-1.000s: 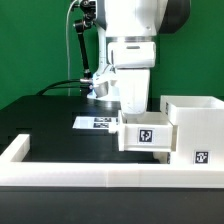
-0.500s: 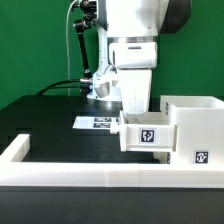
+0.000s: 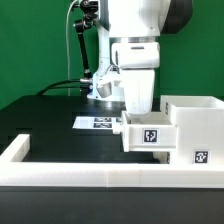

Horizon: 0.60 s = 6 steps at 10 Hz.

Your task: Assemble drawer

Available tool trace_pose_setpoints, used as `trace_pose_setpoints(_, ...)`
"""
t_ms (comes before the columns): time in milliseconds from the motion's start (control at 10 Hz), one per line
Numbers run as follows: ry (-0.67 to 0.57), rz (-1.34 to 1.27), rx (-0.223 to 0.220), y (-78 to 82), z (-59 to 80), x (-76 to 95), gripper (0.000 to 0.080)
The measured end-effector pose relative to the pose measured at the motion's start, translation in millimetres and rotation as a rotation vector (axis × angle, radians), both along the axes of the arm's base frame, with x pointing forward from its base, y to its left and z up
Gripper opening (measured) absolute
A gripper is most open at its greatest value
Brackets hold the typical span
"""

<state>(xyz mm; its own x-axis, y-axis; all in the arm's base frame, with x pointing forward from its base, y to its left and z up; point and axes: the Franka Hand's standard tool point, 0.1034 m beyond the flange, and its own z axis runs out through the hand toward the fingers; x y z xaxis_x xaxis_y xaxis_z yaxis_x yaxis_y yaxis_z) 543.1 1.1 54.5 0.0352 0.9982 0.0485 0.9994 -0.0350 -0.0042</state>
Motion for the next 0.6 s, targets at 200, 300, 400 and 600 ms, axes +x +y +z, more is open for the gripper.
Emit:
trace_pose_setpoints(200, -0.001, 0.011, 0.0, 6.8, 0.5, 0.9, 0.0041)
trace_pose_setpoints(300, -0.001, 0.014, 0.0, 9.2, 0.7, 1.3, 0.0041)
trace_pose_setpoints(400, 0.002, 0.017, 0.0, 12.0, 0.9, 2.9, 0.0041)
trace_pose_setpoints(600, 0.001, 0.023, 0.001, 17.0, 1.1, 4.0, 0.0041)
